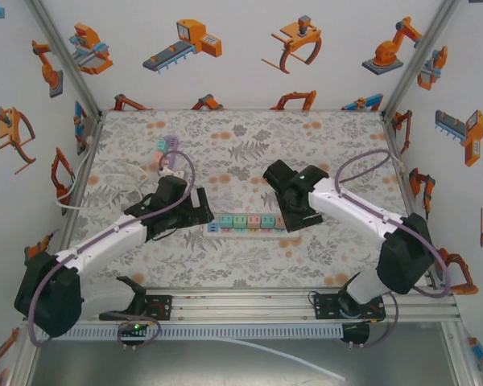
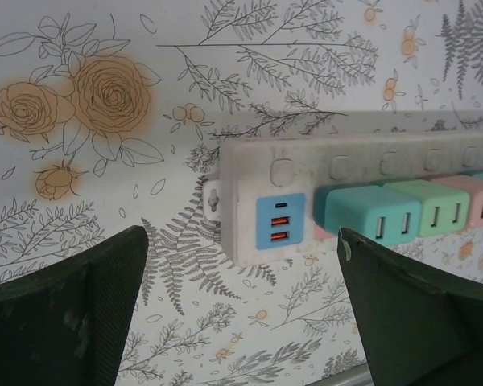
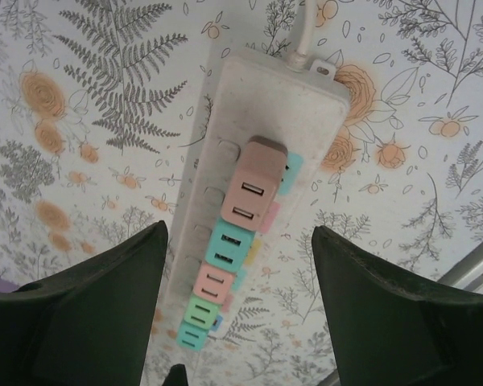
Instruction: Pull the plug off the socket
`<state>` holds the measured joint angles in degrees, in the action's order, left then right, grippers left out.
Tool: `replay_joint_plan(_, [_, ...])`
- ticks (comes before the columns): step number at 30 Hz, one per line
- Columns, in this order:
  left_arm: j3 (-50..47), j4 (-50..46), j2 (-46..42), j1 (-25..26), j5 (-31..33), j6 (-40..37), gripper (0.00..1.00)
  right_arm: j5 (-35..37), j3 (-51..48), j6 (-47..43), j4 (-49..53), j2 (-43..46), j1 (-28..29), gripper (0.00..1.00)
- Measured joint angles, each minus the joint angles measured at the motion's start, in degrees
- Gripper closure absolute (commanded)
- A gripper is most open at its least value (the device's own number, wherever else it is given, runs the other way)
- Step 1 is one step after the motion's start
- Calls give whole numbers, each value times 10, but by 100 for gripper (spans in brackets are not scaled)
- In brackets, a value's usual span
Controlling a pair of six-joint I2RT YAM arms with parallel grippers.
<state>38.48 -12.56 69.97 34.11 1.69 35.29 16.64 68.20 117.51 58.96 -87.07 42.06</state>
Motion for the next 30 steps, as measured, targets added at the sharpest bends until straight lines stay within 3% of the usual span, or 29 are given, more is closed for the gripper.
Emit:
replay_joint_plan(6, [-3,30,54,-5,-26,-1,21,-8,-17,10,-32,-24,-1,52])
replay_joint_plan(16, [-4,50,99,-5,-35,11,35,-8,-40,12,-45,-30,-2,54])
replay_joint_plan(22, [-8,62,101,-5,-40,21,41,-8,-48,12,-50,-33,-3,49])
replay_joint_plan(30, [-10,67,101,-5,-42,27,42,-9,-60,13,-75,-44,-4,61])
